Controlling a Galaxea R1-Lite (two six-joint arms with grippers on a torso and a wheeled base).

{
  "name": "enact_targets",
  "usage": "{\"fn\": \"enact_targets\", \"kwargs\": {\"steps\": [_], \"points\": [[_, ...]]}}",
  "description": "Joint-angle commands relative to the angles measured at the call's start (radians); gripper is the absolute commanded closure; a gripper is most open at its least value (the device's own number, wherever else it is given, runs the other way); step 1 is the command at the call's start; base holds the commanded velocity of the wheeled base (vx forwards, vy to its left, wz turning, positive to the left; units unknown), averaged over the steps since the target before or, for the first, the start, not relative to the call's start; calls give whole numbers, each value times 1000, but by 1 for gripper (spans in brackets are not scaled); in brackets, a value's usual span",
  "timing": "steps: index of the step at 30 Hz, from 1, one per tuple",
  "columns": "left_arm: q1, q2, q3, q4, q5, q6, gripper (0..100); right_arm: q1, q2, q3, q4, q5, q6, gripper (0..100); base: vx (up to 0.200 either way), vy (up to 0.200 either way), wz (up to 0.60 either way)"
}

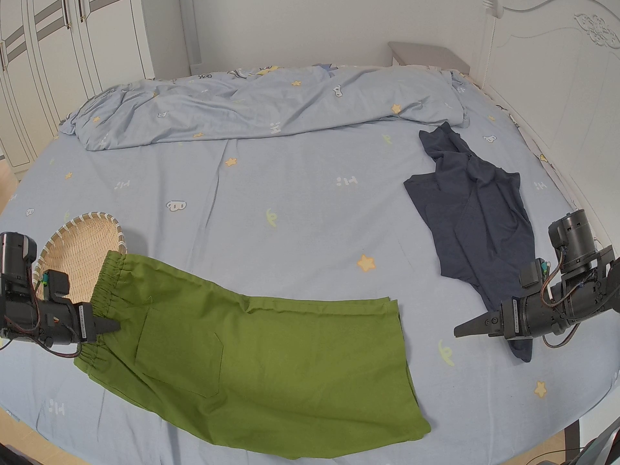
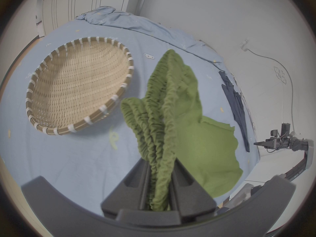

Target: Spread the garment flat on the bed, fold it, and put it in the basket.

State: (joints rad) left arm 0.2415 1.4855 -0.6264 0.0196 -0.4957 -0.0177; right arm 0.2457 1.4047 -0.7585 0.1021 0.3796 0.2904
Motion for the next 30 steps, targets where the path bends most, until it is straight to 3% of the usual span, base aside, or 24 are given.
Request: {"fn": "enact_targets", "kwargs": {"steps": [1,4,12,18,24,26,27,30], "points": [[-258,-145,-179,178,129,-154,100,0,-4,1,1,-4,-1,0,0,0,0],[-473,-151,-263,253,232,-268,100,-5,-3,-1,-1,-4,-1,0,0,0,0],[-786,-31,-380,257,381,-383,100,-16,2,1,1,-5,-2,0,0,0,0],[-912,71,-446,250,430,-418,100,-16,11,2,1,-5,-4,0,0,0,0],[-1073,200,-541,249,554,-547,100,-16,27,4,1,-5,-4,0,0,0,0],[-1073,200,-541,249,554,-547,100,-16,27,4,1,-5,-4,0,0,0,0],[-1130,256,-581,243,603,-604,100,-16,30,5,1,-7,-2,0,0,0,0],[-1153,294,-599,234,628,-650,100,-17,30,11,1,-7,-4,0,0,0,0]]}}
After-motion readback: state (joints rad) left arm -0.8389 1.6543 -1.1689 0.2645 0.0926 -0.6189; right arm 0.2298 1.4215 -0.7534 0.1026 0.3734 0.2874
